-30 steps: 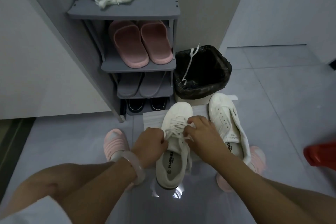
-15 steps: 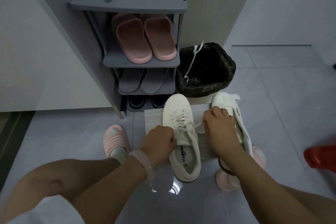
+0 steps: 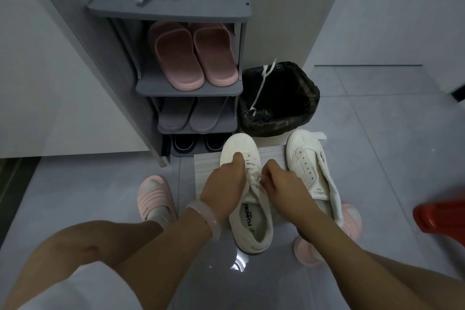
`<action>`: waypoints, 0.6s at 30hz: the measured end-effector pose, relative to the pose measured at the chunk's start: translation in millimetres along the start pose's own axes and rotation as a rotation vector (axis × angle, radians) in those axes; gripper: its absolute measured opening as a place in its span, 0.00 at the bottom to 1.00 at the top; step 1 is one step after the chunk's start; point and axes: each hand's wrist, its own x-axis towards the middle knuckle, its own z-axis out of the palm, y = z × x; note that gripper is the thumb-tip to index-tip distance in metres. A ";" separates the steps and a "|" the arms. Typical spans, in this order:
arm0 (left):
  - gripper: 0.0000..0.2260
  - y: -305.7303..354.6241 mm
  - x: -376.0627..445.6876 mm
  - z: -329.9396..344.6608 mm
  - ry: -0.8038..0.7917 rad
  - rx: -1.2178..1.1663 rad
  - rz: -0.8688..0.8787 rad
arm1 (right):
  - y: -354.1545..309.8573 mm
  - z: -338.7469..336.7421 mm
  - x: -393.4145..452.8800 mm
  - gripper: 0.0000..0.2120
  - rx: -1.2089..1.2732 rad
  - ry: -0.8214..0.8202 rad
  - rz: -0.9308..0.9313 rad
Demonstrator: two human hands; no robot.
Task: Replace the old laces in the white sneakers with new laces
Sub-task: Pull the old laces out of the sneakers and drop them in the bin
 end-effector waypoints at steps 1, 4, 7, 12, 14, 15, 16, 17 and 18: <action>0.06 -0.9 -0.8 -2.0 -0.011 -0.016 0.002 | -0.4 -0.4 0.0 0.05 0.029 -0.009 0.000; 0.09 -0.8 -7.8 -6.9 -0.058 -0.105 -0.012 | -1.5 -1.0 1.0 0.05 0.110 -0.013 0.017; 0.13 -1.3 -15.2 -3.2 -0.163 -0.029 -0.032 | 0.4 -0.1 2.9 0.05 0.205 -0.004 0.112; 0.13 -7.0 -16.7 -3.2 -0.183 0.022 -0.057 | 11.0 -18.6 4.8 0.05 0.484 0.316 0.364; 0.10 -9.9 -17.7 -5.3 -0.177 0.025 -0.045 | 17.4 -29.8 8.6 0.05 0.375 0.435 0.370; 0.10 -11.3 -18.3 -6.3 -0.176 0.027 -0.038 | 18.1 -32.5 9.5 0.05 0.293 0.424 0.339; 0.10 -12.6 -18.3 -7.0 -0.176 0.027 -0.028 | 15.3 -34.8 8.5 0.06 0.188 0.372 0.296; 0.10 -14.3 -18.0 -7.3 -0.176 0.019 -0.021 | 12.4 -34.5 6.7 0.08 0.072 0.299 0.239; 0.10 -15.7 -17.3 -7.8 -0.170 0.001 -0.024 | 9.1 -31.1 4.2 0.12 -0.025 0.216 0.178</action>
